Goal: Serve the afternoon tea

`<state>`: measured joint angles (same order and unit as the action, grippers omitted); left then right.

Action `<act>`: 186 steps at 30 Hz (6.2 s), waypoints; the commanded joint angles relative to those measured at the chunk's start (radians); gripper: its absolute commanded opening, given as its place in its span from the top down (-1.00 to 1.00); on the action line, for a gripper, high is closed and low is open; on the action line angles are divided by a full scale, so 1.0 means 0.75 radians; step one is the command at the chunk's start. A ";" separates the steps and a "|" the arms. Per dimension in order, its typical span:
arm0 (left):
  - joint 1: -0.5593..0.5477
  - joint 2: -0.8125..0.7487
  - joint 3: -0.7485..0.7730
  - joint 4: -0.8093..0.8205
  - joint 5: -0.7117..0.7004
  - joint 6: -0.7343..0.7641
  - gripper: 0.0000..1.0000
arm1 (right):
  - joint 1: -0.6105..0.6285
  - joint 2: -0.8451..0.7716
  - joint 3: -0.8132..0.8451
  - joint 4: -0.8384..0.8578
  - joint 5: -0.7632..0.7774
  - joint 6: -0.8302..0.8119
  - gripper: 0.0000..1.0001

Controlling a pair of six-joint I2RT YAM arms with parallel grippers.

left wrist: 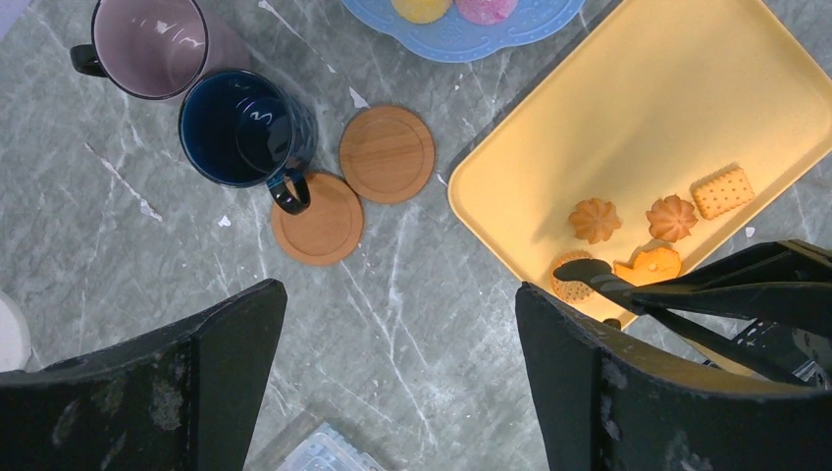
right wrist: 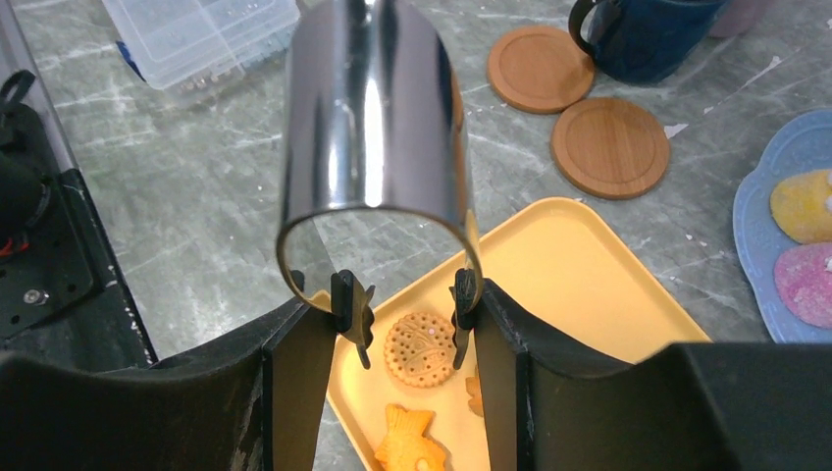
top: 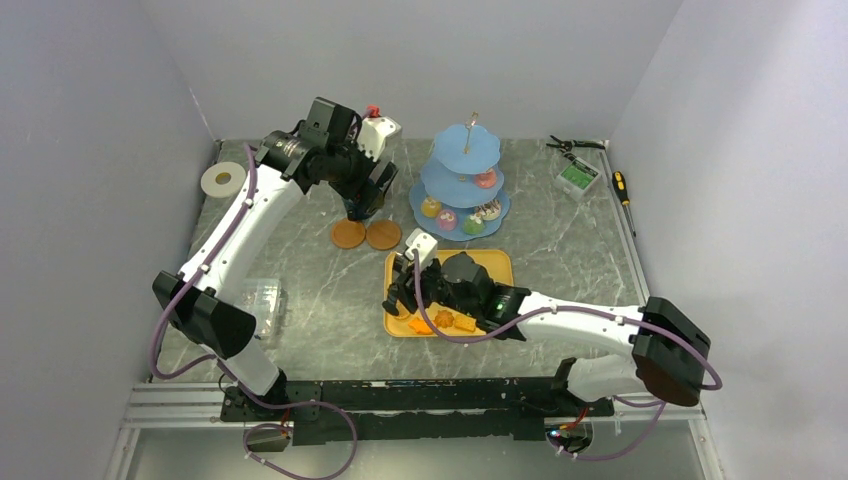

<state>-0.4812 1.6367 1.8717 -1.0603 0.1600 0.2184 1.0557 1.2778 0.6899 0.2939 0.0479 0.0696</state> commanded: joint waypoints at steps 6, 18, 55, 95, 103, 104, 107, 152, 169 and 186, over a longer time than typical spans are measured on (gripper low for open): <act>-0.003 -0.049 0.019 0.002 0.013 -0.004 -0.87 | 0.011 0.072 -0.020 0.141 0.058 -0.054 -0.11; -0.003 -0.037 0.047 -0.004 0.011 -0.001 -0.87 | 0.037 0.122 -0.038 0.172 0.075 -0.061 -0.14; -0.003 -0.056 0.065 -0.014 -0.020 -0.001 -0.87 | -0.462 -0.232 0.232 0.157 0.165 -0.267 0.40; -0.001 -0.078 0.038 0.009 -0.032 0.014 -0.87 | -0.752 0.187 0.125 0.660 0.308 -0.100 0.00; -0.001 -0.088 0.011 0.020 -0.030 0.013 -0.87 | -0.748 0.070 0.038 0.635 0.286 -0.064 -0.14; -0.001 -0.086 0.013 0.016 -0.029 0.012 -0.87 | -0.749 0.053 0.028 0.634 0.286 -0.057 -0.15; -0.001 -0.084 0.020 0.009 -0.025 0.007 -0.87 | -0.747 -0.017 -0.002 0.605 0.264 -0.041 -0.14; 0.010 -0.083 -0.046 0.023 0.000 -0.007 -0.87 | 0.196 -0.640 -0.311 -0.455 0.727 0.320 -0.13; 0.019 -0.079 -0.008 -0.004 -0.015 0.013 -0.87 | 0.196 -0.424 -0.300 -0.189 0.645 0.213 -0.13; 0.026 -0.090 -0.011 0.003 -0.027 0.018 -0.87 | 0.191 -0.435 -0.337 -0.036 0.686 0.119 0.25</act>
<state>-0.4671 1.5978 1.8286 -1.0626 0.1410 0.2230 1.1976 0.9665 0.4339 0.1585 0.5381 0.2062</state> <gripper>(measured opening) 0.933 0.468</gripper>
